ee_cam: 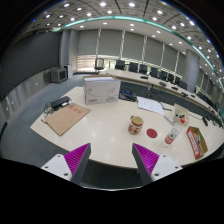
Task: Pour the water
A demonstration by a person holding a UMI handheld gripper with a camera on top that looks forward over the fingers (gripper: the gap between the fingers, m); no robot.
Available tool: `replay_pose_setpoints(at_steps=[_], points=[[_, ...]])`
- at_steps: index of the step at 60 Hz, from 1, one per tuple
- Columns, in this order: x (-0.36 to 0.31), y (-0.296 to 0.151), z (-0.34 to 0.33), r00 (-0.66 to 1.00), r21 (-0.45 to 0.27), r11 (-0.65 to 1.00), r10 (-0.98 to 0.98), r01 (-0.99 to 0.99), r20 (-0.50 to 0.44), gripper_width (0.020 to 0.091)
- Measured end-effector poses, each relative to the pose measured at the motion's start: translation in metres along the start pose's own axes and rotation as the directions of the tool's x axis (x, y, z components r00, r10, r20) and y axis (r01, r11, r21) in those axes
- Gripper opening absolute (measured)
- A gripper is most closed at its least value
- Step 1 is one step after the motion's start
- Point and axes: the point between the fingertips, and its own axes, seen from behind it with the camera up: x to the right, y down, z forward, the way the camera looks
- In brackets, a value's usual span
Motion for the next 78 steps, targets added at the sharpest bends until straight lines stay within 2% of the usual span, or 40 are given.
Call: replay_pose_setpoints(at_steps=[6, 19, 36, 48, 64, 68, 75, 78], points=[[0.014, 0.007, 0.004, 1.0, -0.014, 1.0, 0.016, -0.016, -0.011, 0.0857], [0.097, 0.032, 0.019, 0.996, -0.03, 0.997, 0.074, -0.076, -0.047, 0.0858], [0.238, 0.086, 0.083, 0.988, -0.047, 0.992, 0.109, -0.115, -0.109, 0.0856], [0.33, 0.087, 0.156, 0.984, 0.043, 0.99, 0.138, -0.134, -0.112, 0.0861], [0.391, 0.067, 0.258, 0.983, 0.153, 0.978, 0.157, -0.142, -0.092, 0.0854], [0.397, 0.062, 0.276, 0.985, 0.179, 0.974, 0.153, -0.136, -0.085, 0.0813], [0.396, 0.058, 0.298, 0.989, 0.205, 0.972, 0.13, -0.115, -0.065, 0.0681], [0.394, 0.054, 0.3, 0.991, 0.225, 0.969, 0.116, -0.099, -0.064, 0.0603]])
